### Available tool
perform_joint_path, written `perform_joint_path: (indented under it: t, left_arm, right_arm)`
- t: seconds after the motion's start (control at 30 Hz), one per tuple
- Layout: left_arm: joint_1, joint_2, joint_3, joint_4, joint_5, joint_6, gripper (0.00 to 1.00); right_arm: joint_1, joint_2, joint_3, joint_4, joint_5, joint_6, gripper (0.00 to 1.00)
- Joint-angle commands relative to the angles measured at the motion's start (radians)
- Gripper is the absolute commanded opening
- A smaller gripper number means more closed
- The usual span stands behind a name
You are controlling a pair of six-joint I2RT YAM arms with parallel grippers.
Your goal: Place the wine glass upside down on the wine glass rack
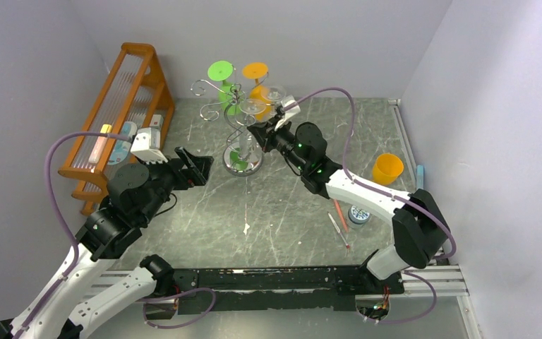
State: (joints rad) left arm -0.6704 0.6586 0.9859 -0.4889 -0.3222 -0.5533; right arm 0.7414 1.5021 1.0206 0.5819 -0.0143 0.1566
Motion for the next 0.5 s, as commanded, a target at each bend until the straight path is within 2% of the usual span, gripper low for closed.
perform_joint_path:
  t: [0.0,0.23,0.37,0.47]
  left_arm:
    - [-0.004,0.002,0.031,-0.024,-0.025,0.021,0.96]
    - [-0.005,0.000,0.027,-0.030,-0.030,0.012,0.96]
    - [-0.004,0.001,0.026,-0.032,-0.028,0.008,0.96]
    - [-0.005,0.003,0.026,-0.034,-0.030,0.005,0.95]
  right_arm:
    - [-0.004,0.026,0.050,0.025,-0.061,0.009,0.00]
    - [-0.006,0.040,0.062,0.043,-0.172,-0.017,0.00]
    - [-0.008,0.020,0.015,0.134,-0.271,-0.040,0.00]
    - [-0.007,0.009,0.008,0.136,-0.311,-0.054,0.00]
